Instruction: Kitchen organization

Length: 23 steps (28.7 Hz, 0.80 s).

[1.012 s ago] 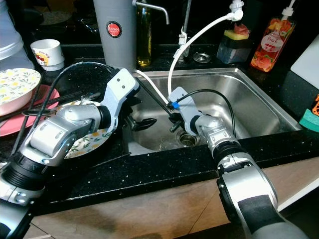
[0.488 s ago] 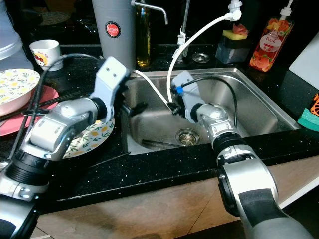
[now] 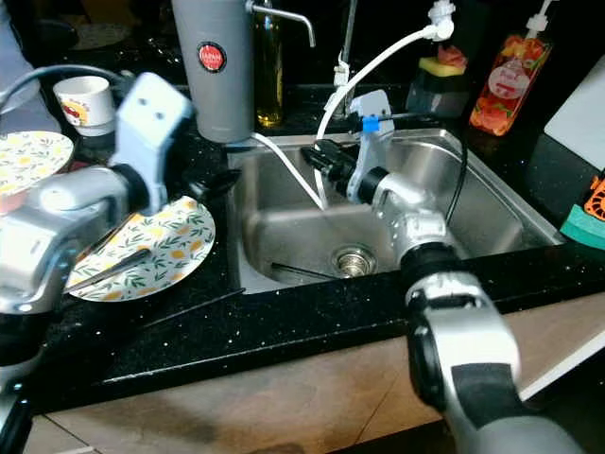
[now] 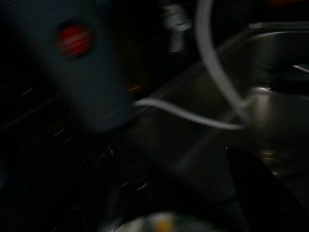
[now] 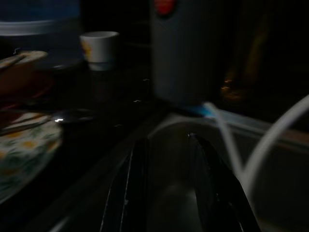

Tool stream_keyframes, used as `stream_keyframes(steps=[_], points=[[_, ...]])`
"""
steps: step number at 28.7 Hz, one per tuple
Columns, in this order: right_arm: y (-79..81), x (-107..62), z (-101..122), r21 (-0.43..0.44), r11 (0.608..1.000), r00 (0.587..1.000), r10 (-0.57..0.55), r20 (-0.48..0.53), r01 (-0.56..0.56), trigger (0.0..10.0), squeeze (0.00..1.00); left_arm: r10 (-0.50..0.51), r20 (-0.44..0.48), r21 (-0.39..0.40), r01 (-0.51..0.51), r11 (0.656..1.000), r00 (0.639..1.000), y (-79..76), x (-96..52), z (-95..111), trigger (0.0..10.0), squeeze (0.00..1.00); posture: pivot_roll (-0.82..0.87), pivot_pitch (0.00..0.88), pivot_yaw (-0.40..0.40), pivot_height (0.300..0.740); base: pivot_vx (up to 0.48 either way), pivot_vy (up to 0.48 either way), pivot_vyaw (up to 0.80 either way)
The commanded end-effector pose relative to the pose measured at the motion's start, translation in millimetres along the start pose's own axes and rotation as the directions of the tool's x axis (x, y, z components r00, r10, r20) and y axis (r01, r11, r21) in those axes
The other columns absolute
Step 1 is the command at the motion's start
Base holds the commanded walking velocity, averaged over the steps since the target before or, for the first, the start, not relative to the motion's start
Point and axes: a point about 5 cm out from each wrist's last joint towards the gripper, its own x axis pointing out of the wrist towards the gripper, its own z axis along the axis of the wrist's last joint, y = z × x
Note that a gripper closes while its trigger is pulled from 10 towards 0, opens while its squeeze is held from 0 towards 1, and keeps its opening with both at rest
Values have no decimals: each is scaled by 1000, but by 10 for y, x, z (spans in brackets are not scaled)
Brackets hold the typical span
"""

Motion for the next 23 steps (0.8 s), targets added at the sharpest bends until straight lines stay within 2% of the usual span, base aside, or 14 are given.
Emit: stream_keyframes(steps=[1,3,7,8,9,11,13,14,15,17,23], points=[[33,-27,-4,6,1000,1000,13,20,-13,10000,0,87,-18,22,-87,996,996,91,-68,-46,10000,1000,4,113,-66,740,0,0,0],[70,-57,-11,-4,1000,998,2,60,-1,10000,0,178,5,34,-178,983,984,160,-101,-68,10000,1000,5,112,-67,740,0,0,0],[109,-106,-10,-21,999,994,-25,109,27,10000,0,234,57,-3,-234,972,971,171,-127,-66,10000,1000,6,110,-67,740,0,0,0],[141,-146,-9,-35,998,989,-49,138,54,10000,0,218,86,-12,-218,976,972,95,-132,-73,10000,51,4,107,-65,740,0,0,0],[181,-190,-4,-74,994,985,-62,159,74,10000,0,203,124,-4,-204,979,971,5,-139,-72,10000,0,-1,103,-58,740,0,0,0],[248,-264,-4,-95,990,979,-84,186,103,10000,0,200,149,19,-205,979,968,-111,-165,-96,10000,0,-4,99,-50,740,0,0,0],[300,-334,-10,-83,989,975,-105,194,123,10000,0,231,106,36,-236,971,967,-147,-195,-178,10000,0,-6,96,-43,740,0,0,0],[300,-334,-10,-83,989,975,-105,194,123,10000,0,231,106,36,-236,971,967,-147,-195,-178,10000,0,-6,96,-43,740,0,0,0],[337,-398,-26,-70,988,973,-123,193,139,10000,0,270,25,39,-270,962,963,-134,-233,-310,10000,0,-7,93,-39,740,0,0,0],[357,-447,-34,-62,987,972,-135,190,150,10000,0,301,-46,27,-300,954,953,-91,-276,-412,10000,0,-7,93,-37,740,0,0,0],[373,-538,-39,-56,983,971,-164,176,176,10000,0,350,-97,23,-350,937,932,-32,-363,-483,10000,0,-4,93,-42,740,0,0,0]])
